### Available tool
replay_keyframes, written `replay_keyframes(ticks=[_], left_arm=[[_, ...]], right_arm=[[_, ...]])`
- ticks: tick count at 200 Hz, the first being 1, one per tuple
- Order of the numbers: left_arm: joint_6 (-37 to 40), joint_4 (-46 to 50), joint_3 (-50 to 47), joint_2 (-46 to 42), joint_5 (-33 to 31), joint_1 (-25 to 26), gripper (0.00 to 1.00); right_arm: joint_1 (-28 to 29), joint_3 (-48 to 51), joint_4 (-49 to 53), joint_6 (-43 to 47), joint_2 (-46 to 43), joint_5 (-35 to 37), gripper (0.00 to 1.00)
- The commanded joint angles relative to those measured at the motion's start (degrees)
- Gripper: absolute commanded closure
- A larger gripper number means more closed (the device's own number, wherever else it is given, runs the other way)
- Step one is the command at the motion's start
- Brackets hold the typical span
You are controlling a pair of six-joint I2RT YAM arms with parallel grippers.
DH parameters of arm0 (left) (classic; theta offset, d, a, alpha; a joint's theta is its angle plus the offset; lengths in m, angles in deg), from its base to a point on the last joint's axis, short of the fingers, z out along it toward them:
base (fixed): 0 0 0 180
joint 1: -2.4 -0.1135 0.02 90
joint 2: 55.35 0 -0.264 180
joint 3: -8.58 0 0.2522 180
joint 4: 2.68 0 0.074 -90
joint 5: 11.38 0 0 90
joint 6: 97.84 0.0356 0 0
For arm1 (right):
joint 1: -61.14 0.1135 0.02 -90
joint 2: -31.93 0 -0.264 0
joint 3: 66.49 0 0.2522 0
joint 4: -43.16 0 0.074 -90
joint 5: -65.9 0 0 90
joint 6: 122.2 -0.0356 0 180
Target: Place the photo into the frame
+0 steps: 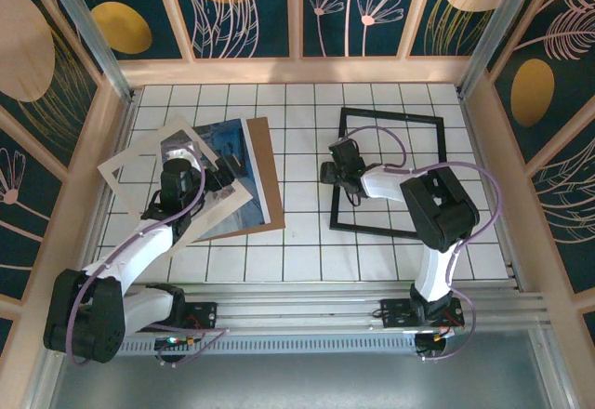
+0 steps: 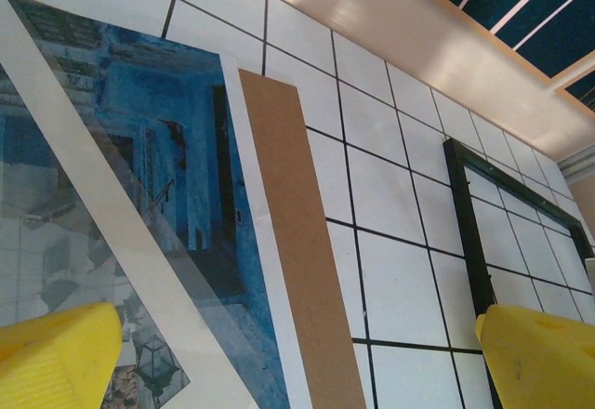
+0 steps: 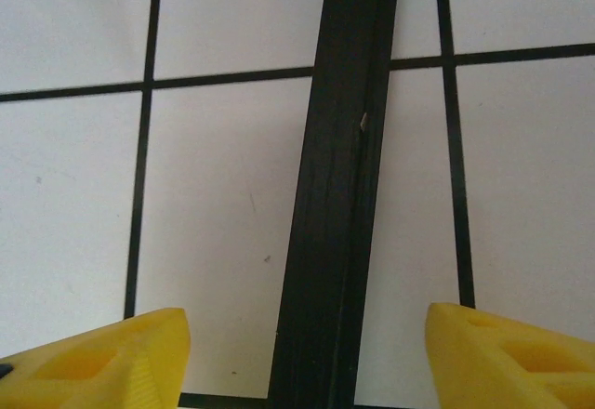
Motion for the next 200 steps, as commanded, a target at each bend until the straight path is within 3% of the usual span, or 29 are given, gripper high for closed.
replay_keyframes(ticks=[1,85,151,200], left_arm=[[1.4,0.9,1.1,0.1,-0.9,0.3,0.01],[2.4,1.9,0.9,1.4,-2.4,0.3,0.01],[2.9,1.9,0.0,1.7,-3.4,0.2,0.01],[2.8,2.9,0.4,4.2,-7.1,0.2,0.01]], right_arm=[[0.0,-2.1,2.0,-0.8,1.3,0.0,0.37],[2.7,-0.7,4.6,-2.8,1.3,0.8,0.68],[10.7,2.4,3.0,-12.6,-1.5,0.8,0.71],[13.6,-3.1,2.1,-13.0,2.4,-1.5,0.7]])
